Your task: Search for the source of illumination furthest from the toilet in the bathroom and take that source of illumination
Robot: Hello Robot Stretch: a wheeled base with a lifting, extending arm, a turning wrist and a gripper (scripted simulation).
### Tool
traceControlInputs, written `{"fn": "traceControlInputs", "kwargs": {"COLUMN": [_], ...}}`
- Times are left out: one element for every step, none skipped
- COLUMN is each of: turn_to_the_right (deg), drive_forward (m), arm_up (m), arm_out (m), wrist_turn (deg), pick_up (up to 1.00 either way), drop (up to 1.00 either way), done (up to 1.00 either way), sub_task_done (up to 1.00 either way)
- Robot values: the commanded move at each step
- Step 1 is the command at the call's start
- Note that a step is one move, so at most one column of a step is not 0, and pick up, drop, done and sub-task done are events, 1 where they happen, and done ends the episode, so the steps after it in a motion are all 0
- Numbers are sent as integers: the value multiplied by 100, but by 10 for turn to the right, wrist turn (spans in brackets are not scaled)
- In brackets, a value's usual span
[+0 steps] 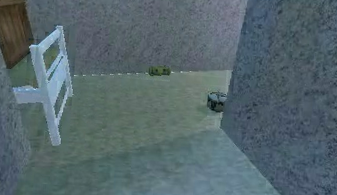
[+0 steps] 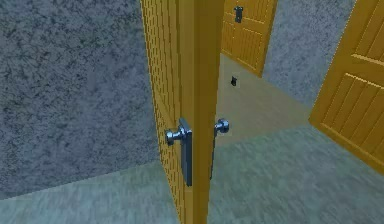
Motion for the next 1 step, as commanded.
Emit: {"fn": "traceControlInputs", "kwargs": {"turn_to_the_right": [0], "drive_forward": [100], "arm_up": [0], "arm_out": [0], "wrist_turn": [0], "pick_up": [0], "drop": [0], "done": [0], "sub_task_done": [0]}}
